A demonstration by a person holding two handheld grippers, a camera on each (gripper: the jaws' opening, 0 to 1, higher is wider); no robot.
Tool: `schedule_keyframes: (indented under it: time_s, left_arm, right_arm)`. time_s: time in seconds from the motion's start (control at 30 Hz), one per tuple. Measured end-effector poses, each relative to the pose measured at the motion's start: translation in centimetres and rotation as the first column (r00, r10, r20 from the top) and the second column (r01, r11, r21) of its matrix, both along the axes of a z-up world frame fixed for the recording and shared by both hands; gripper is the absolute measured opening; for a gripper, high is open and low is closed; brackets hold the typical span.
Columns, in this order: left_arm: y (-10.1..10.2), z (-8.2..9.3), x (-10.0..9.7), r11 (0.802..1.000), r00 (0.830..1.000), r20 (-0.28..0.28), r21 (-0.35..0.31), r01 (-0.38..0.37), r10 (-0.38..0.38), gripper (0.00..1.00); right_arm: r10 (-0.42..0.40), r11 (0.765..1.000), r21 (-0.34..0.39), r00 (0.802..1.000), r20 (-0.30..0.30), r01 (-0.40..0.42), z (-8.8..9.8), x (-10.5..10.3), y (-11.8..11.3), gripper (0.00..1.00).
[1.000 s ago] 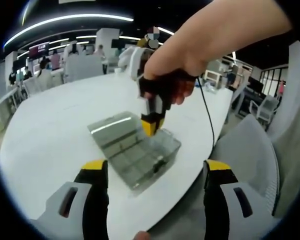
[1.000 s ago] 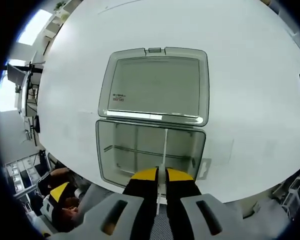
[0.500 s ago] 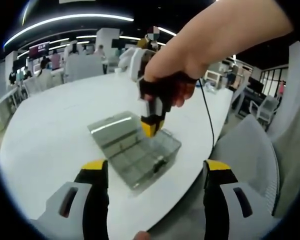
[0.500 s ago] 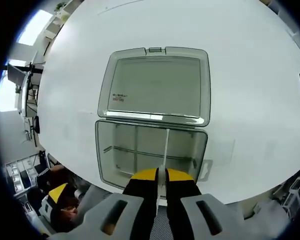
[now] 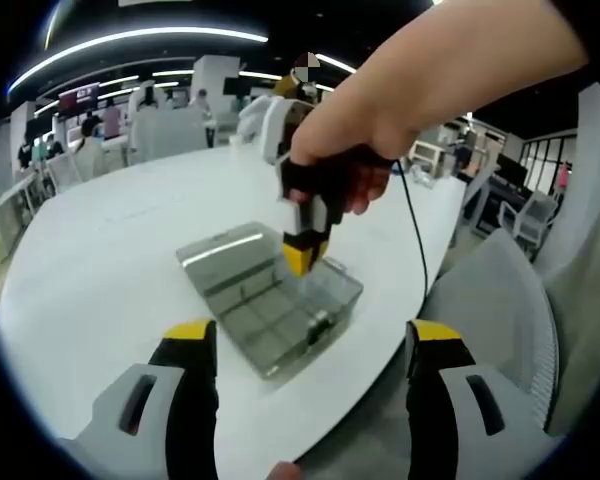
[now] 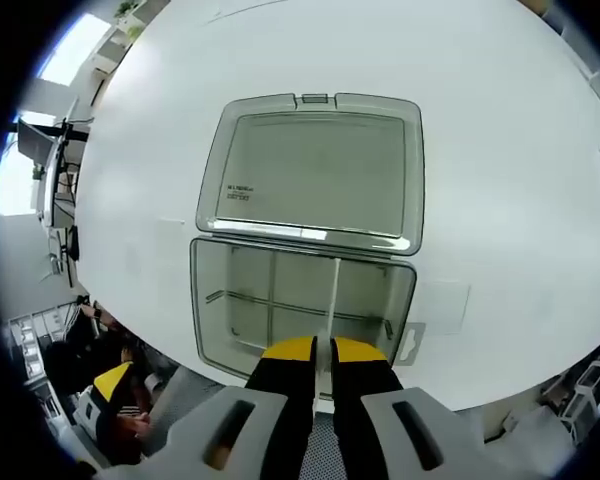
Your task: Insert the divider into the dual guide fixture by aligning both edges with the guide slots and pushing it downward to the bottom, including one-sided entry, uneven engagement, binding, and posture correction.
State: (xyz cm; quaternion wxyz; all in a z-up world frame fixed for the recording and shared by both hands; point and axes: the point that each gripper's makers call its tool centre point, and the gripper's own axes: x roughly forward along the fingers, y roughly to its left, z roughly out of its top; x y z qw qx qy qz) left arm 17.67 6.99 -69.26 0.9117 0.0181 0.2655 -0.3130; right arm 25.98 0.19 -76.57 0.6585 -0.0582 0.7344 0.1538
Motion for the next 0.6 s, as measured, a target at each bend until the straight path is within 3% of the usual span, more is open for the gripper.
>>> schedule_keyframes:
  time_s: [0.2,0.6]
  left_arm:
    - [0.06,-0.01,0.02,1.000,1.000,0.001,0.001,0.000,0.000,0.75]
    - [0.08,-0.01,-0.01,1.000,1.000,0.002,0.004,0.002,-0.002,0.75]
  right_arm:
    - [0.003,1.000,0.002,1.000,-0.002,-0.003,-0.66,0.99,-0.15,0.00]
    - [0.022,1.000,0.012,1.000,0.007,-0.022,-0.70,0.97,-0.09,0.00]
